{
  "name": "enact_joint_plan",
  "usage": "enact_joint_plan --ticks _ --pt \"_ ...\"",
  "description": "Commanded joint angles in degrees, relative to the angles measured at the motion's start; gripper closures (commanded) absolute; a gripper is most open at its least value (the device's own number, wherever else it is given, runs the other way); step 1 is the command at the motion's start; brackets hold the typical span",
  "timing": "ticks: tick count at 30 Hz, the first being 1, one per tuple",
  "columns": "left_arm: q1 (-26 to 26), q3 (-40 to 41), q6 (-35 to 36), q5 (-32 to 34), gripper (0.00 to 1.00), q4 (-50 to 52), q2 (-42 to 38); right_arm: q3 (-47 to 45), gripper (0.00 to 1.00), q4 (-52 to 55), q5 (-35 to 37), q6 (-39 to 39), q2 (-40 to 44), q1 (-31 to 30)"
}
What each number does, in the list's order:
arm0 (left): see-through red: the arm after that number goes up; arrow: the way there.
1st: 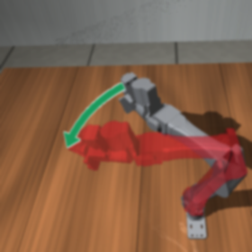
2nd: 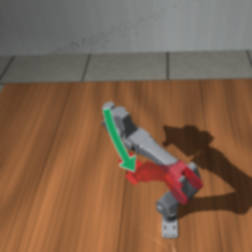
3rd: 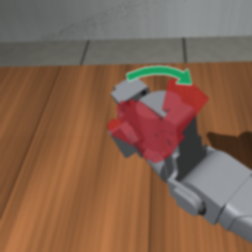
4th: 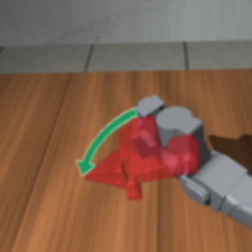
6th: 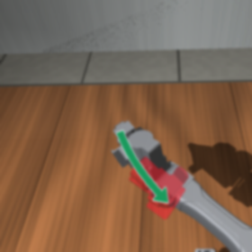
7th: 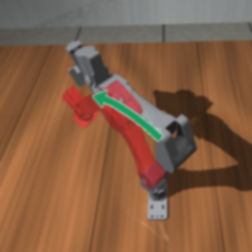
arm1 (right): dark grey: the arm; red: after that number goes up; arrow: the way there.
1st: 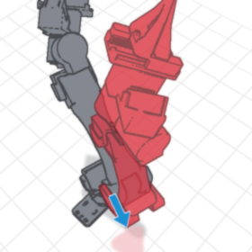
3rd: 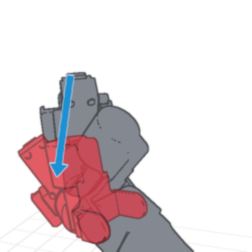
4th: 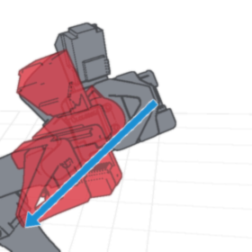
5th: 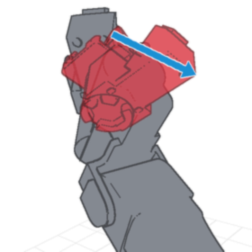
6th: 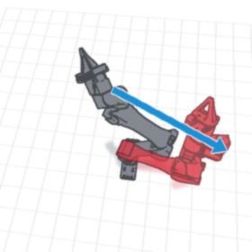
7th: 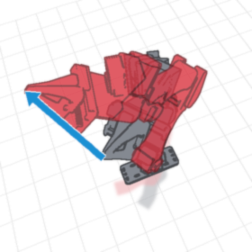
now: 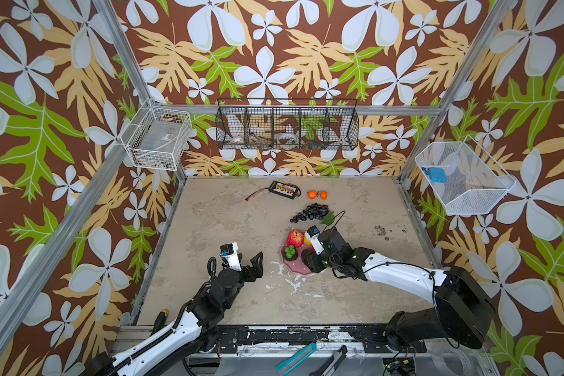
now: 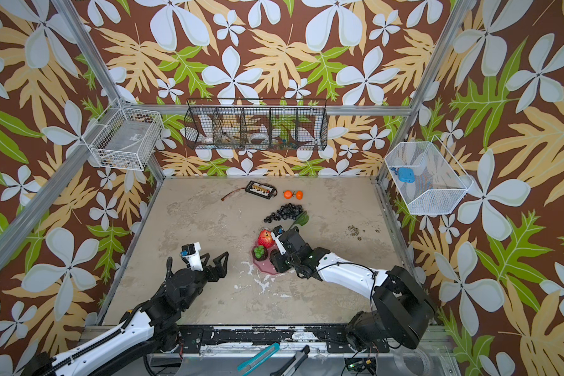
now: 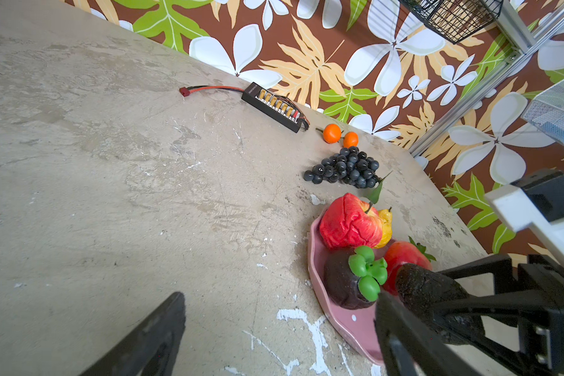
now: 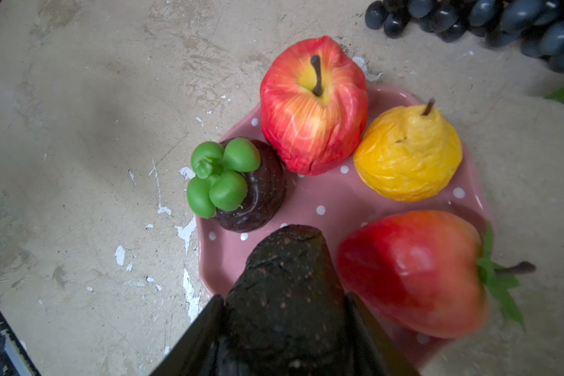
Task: Arrange fruit in a fruit bowl
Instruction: Place the fruit in the fruit bowl.
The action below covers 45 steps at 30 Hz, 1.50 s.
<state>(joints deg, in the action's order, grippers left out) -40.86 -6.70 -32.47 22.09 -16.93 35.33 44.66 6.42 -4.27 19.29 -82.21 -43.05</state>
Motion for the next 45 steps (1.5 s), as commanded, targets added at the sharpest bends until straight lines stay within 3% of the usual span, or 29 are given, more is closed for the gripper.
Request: enact_joint_plan --ticks 1,28,34,45 --pt "0.1 0.1 0.6 0.8 0.08 -1.5 0.1 0.6 0.45 -2.2 2.3 0.5 -1.1 -0.1" --pt "0.1 0.1 0.6 0.5 0.08 -1.7 0.0 2.9 0.44 -5.8 8.0 0.3 -9.0 -2.5" --pt "0.1 0.2 0.6 0.4 0.08 -2.0 0.2 3.1 0.37 -5.3 8.0 0.2 -8.5 -2.6" --pt "0.1 0.2 0.6 0.1 0.08 -2.3 0.7 3.4 0.35 -2.4 6.8 0.1 -5.7 -2.7"
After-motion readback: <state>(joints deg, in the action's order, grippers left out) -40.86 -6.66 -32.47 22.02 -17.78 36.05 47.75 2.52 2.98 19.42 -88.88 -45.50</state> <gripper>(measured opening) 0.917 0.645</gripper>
